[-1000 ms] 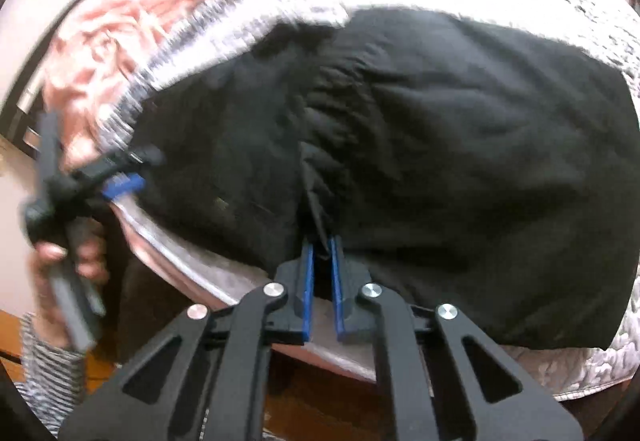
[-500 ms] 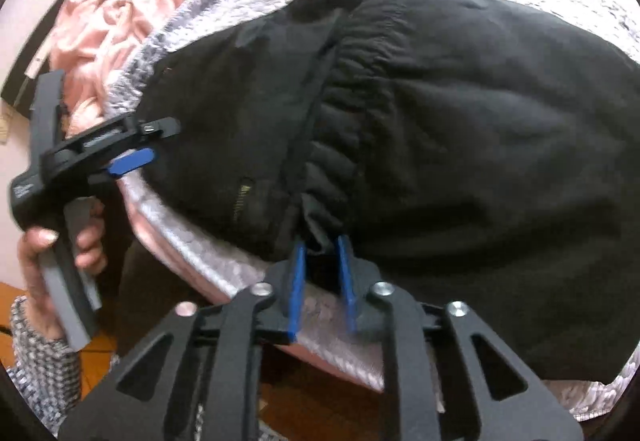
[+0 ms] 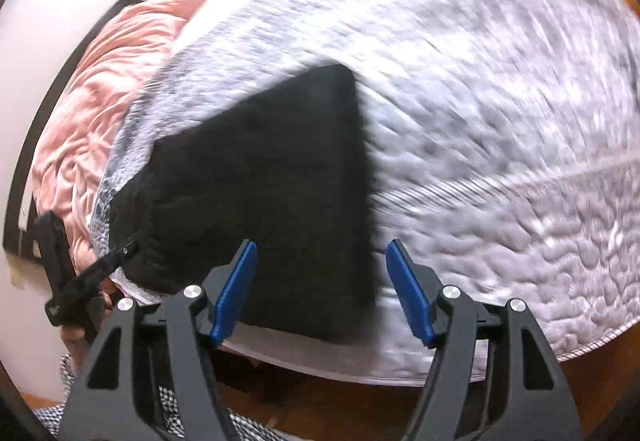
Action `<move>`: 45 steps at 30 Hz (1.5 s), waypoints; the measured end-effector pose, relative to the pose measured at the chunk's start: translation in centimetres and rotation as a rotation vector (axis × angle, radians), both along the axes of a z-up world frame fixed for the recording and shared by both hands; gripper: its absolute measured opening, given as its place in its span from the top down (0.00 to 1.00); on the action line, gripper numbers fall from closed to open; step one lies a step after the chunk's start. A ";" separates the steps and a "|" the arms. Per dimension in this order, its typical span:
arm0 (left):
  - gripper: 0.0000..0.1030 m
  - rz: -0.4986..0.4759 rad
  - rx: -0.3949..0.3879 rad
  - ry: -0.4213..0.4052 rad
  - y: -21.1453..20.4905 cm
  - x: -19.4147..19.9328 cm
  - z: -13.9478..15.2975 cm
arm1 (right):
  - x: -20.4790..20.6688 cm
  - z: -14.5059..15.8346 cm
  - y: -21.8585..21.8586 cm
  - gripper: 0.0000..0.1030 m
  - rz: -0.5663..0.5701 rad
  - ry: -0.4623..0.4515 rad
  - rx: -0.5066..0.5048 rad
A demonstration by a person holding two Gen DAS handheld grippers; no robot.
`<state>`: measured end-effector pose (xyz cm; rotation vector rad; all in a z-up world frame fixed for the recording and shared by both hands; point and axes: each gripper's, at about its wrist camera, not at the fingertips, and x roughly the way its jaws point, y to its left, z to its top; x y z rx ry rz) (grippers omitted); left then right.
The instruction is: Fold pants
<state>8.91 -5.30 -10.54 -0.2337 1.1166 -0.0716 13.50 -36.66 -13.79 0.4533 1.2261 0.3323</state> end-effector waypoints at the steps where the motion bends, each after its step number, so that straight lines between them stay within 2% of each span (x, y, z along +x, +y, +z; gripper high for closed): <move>1: 0.29 -0.003 0.026 0.019 -0.6 0.3 -0.8 | 0.2 -1.1 -0.8 0.34 0.013 0.024 0.037; 5: 0.26 0.023 0.049 0.049 -0.9 0.6 -2.5 | 1.2 -4.8 -1.1 0.34 0.069 0.085 0.199; 7: 0.20 0.033 0.058 0.056 -0.7 0.6 -2.9 | 1.6 -5.7 -0.2 0.34 0.119 0.086 0.248; 9: 0.19 0.030 0.058 0.059 -0.7 0.6 -3.2 | 2.0 -6.7 0.9 0.31 0.150 0.084 0.259; 11: 0.19 0.033 0.059 0.062 -0.5 0.8 -3.5 | 2.2 -6.9 0.8 0.41 0.155 0.085 0.262; 12: 0.19 0.034 0.062 0.061 -0.7 0.6 -3.4 | 2.3 -7.1 0.8 0.49 0.149 0.087 0.273; 13: 0.18 0.034 0.065 0.059 -0.8 0.6 -3.4 | 2.1 -6.8 0.6 0.63 0.152 0.077 0.275; 15: 0.16 0.031 0.063 0.062 -1.0 0.8 -3.6 | 1.8 -5.6 0.3 0.80 0.167 0.033 0.296; 16: 0.16 0.028 0.061 0.064 -1.2 1.1 -3.7 | 1.8 -4.7 0.2 0.85 0.167 0.015 0.294; 18: 0.16 0.023 0.065 0.062 -1.8 1.4 -3.7 | 1.5 -2.9 -0.1 0.87 0.169 -0.018 0.255; 20: 0.16 0.010 0.062 0.060 -2.7 1.8 -3.6 | 1.1 -1.6 -0.5 0.88 0.159 -0.042 0.232; 22: 0.15 -0.007 0.040 0.063 -3.4 2.1 -3.9 | 0.9 -1.5 -1.5 0.88 0.129 -0.031 0.213; 24: 0.14 -0.036 0.046 0.055 -4.2 2.3 -4.2 | 0.6 -2.6 -2.3 0.87 0.097 0.004 0.174; 26: 0.12 -0.063 0.087 0.031 -5.1 2.0 -4.4 | 0.3 -4.2 -2.6 0.85 0.078 0.064 0.135; 29: 0.13 -0.063 0.077 0.012 -4.6 1.9 -4.2 | 0.3 -4.3 -2.8 0.75 0.060 0.082 0.130; 31: 0.15 -0.051 0.034 0.022 -3.5 1.6 -3.5 | 0.0 -2.8 -2.8 0.66 0.049 0.047 0.020; 32: 0.16 -0.039 0.019 0.018 -2.7 1.3 -3.0 | -0.1 -1.6 -2.6 0.65 0.042 0.022 -0.045; 34: 0.17 -0.017 0.023 -0.014 -1.4 0.8 -1.7 | -0.2 0.6 -1.9 0.57 0.010 -0.034 -0.183; 36: 0.17 0.003 0.040 -0.045 0.4 0.2 -0.4 | -0.4 2.7 -1.1 0.56 -0.004 -0.100 -0.268; 38: 0.17 0.049 0.057 -0.061 3.3 -0.4 0.8 | -0.5 4.4 0.6 0.56 0.036 -0.144 -0.232; 40: 0.17 0.107 0.040 -0.063 6.6 -0.8 1.5 | -0.6 5.0 3.4 0.56 0.105 -0.153 -0.178; 43: 0.17 0.235 0.022 -0.058 12.4 -1.8 1.9 | -0.3 4.6 9.3 0.56 0.206 -0.150 -0.134; 45: 0.17 0.308 0.040 -0.054 15.7 -2.4 1.8 | -0.3 4.0 12.8 0.56 0.252 -0.138 -0.127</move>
